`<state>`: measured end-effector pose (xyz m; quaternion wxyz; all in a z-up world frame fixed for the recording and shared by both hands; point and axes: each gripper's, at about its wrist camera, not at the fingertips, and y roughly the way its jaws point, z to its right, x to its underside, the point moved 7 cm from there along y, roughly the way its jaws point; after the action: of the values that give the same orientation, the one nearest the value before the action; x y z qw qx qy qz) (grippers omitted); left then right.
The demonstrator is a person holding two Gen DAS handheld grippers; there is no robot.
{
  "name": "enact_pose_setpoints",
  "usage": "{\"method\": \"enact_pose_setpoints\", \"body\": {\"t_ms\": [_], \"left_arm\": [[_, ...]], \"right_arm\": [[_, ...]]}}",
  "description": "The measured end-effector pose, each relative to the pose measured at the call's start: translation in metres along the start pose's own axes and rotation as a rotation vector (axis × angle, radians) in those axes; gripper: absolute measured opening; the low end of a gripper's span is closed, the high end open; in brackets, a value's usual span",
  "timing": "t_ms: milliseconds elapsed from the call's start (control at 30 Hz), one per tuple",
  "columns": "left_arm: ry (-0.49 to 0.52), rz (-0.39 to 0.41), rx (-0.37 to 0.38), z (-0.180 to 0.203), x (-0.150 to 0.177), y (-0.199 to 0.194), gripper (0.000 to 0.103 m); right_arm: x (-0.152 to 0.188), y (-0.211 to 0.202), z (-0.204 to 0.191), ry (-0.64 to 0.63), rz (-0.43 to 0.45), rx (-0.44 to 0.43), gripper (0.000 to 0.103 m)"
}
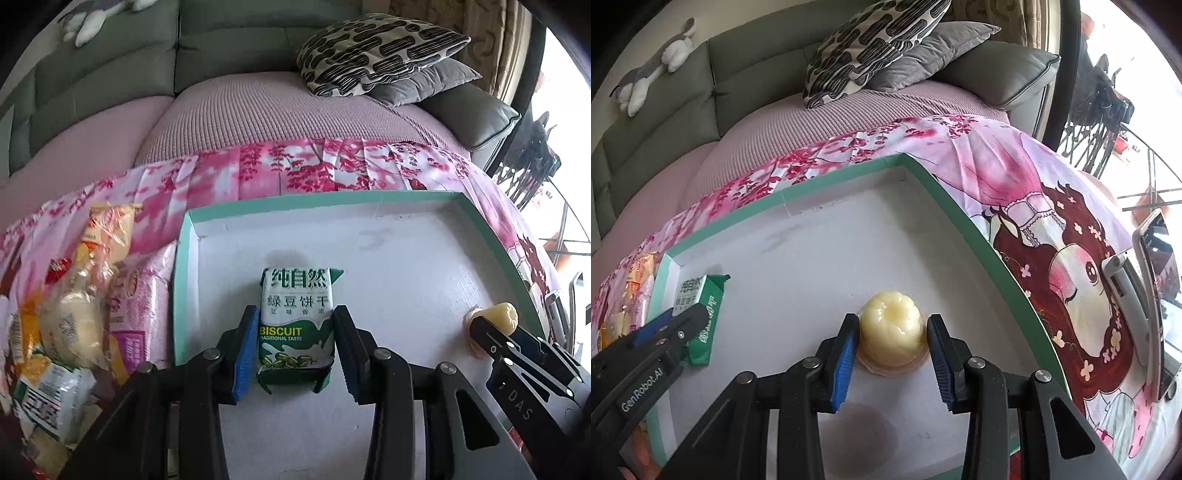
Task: Organize snacks
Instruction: 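Carry the jelly cup into the tray with the right tool while the left sets the box inside, then open both tools and withdraw them from the tray toward the snack pile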
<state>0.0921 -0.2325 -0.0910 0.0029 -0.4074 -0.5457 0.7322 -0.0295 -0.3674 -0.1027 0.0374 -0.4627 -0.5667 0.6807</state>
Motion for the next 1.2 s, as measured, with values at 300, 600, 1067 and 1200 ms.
{"method": "enact_pose_setpoints", "body": {"t_ms": [300, 600, 1067, 1200], "left_arm": [[0.007, 0.040, -0.022, -0.002, -0.014, -0.026, 0.061], [-0.054, 0.011, -0.125, -0.021, -0.016, -0.032, 0.089], [-0.092, -0.015, -0.226, -0.042, -0.006, -0.024, 0.101], [-0.083, -0.011, -0.238, -0.043, -0.007, -0.024, 0.102]], "right_arm": [[-0.006, -0.015, -0.005, -0.027, 0.039, -0.008, 0.046], [-0.010, -0.022, -0.005, -0.016, 0.046, -0.012, 0.085], [-0.009, -0.020, -0.009, -0.047, 0.046, 0.000, 0.103], [-0.008, -0.018, -0.006, -0.046, 0.040, 0.023, 0.103]]}}
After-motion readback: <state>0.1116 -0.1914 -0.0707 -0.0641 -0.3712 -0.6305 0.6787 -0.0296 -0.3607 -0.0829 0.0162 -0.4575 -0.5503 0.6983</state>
